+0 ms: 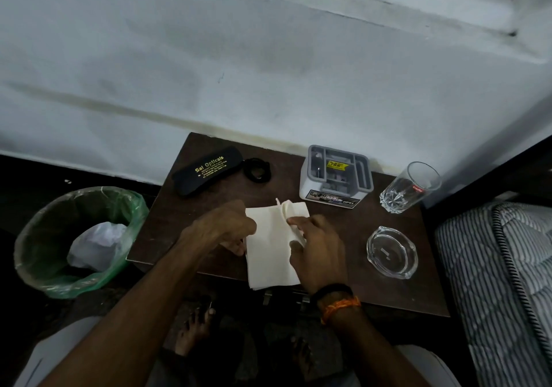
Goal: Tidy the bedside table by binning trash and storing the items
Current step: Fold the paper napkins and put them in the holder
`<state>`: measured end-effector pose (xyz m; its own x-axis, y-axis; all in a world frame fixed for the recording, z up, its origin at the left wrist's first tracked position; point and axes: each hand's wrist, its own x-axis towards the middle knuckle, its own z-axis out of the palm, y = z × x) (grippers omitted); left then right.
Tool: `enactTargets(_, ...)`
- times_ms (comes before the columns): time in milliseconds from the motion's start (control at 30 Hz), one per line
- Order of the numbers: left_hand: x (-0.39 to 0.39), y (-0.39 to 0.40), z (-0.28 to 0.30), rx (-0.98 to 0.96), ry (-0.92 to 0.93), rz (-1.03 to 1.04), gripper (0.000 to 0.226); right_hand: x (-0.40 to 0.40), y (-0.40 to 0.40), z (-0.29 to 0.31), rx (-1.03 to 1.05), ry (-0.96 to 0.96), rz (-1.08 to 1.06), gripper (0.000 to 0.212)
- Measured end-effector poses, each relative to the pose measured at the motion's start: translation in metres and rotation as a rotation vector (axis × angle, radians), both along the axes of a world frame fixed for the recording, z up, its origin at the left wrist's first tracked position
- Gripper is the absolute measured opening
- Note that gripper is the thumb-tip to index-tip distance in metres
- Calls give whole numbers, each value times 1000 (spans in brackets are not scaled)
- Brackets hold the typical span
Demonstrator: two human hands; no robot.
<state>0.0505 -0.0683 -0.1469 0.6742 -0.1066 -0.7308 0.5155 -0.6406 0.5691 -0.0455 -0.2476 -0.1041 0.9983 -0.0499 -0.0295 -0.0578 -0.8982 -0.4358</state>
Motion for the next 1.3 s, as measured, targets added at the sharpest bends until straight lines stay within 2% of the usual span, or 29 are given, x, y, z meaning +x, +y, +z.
enactTargets(167,2,-2,-2,-22,10,27,33,-1,-5,-2,-17,35,-29,25)
enactTargets(267,1,-4,-3,-37,13,16,27,-3,-8,-3,14,-23,-74,13)
enactTargets(500,0,-3,3,-71,14,72,32,9,-13,-2,129,-18,-82,11)
enactTargets(667,-3,-4,9,-65,29,75,27,21,-25,-2,253,-42,-265,6)
enactTargets(733,-4,-4,12,-67,38,68,30,28,-32,0,353,-20,-327,5)
enactTargets(833,-3,0,18,-34,15,70,40,37,-43,6,613,12,-437,9)
enactTargets(967,-2,2,29,-43,-238,189,63,42,-51,12,983,98,-531,11)
enactTargets(1033,-5,-1,40,-168,-204,311,78,44,-52,16,1122,120,-569,13)
enactTargets(1167,-11,-8,65,-692,101,426,93,46,-55,24,1265,169,-593,32)
enactTargets(1300,-14,-15,73,-957,29,438,72,47,-50,27,1289,214,-559,37)
